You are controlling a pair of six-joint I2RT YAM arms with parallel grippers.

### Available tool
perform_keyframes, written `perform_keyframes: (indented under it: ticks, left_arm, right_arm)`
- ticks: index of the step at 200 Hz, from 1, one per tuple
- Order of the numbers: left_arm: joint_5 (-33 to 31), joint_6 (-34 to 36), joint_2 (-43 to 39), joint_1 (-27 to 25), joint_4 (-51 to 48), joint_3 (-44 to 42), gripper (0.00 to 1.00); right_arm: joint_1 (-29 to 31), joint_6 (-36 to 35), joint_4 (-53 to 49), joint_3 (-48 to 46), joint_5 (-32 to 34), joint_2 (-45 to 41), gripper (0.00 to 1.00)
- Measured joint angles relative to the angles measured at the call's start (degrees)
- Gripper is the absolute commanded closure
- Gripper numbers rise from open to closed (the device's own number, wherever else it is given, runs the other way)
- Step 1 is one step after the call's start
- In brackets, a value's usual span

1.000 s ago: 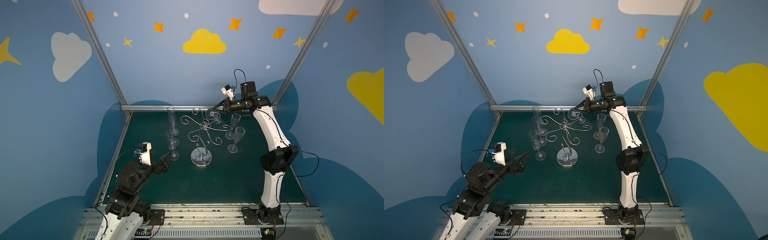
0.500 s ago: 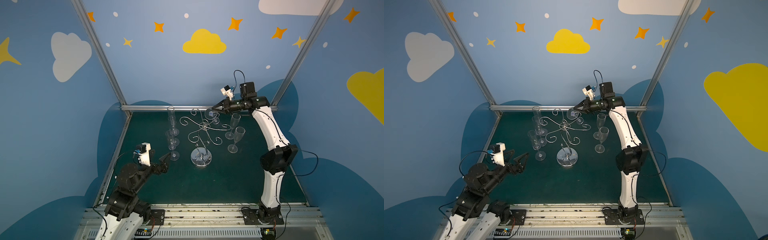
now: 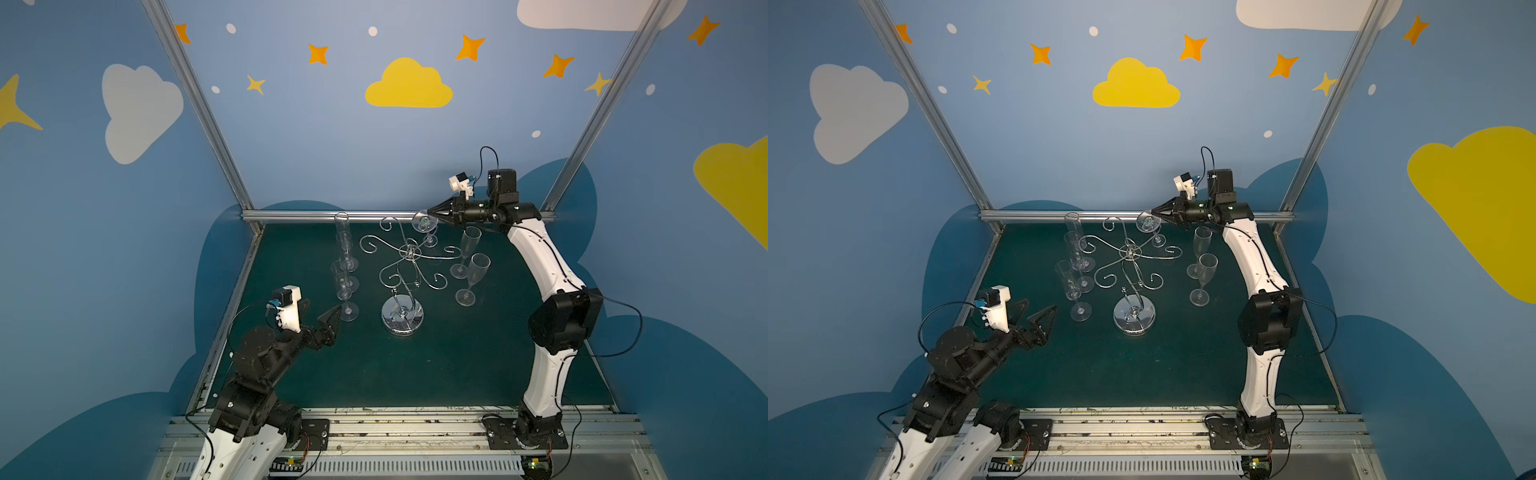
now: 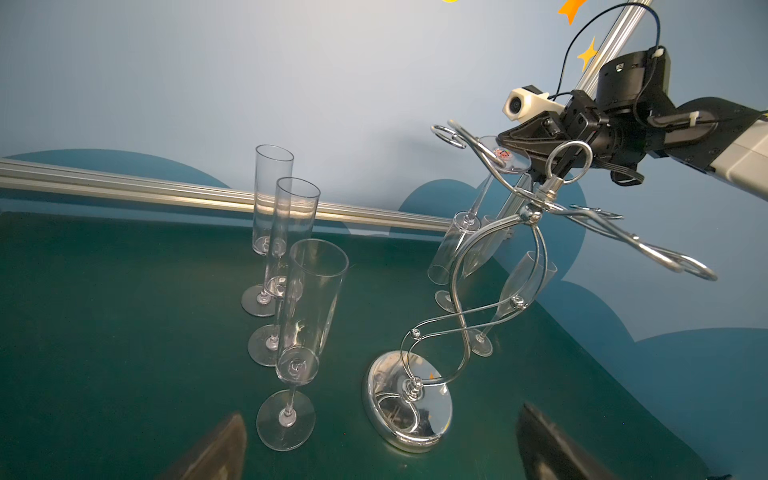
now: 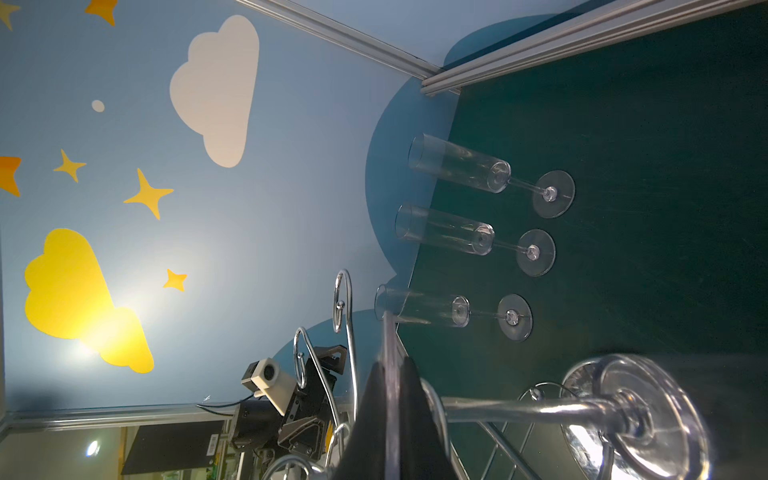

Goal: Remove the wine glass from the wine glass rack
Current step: 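Close the right gripper on the hanging glass's foot and hold it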

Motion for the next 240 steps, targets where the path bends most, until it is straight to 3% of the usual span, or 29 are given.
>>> perform_keyframes:
  ticks: [90, 171, 240]
  left_arm:
    - [0.0, 0.0, 0.0, 0.0, -0.1, 0.0, 0.01]
    - [0.0, -0.3, 0.0, 0.0, -0.1, 0.0, 0.01]
    - [0.0, -0.5, 0.0, 0.0, -0.1, 0.0, 0.01]
  right_arm:
    - [-0.7, 10.1, 11.7, -6.5, -2.0, -4.8, 1.00]
    - [-0.2, 10.8, 13.4, -14.0, -2.1, -11.4, 1.00]
    - [4.3, 10.6, 12.8, -12.8, -0.5, -10.8, 1.00]
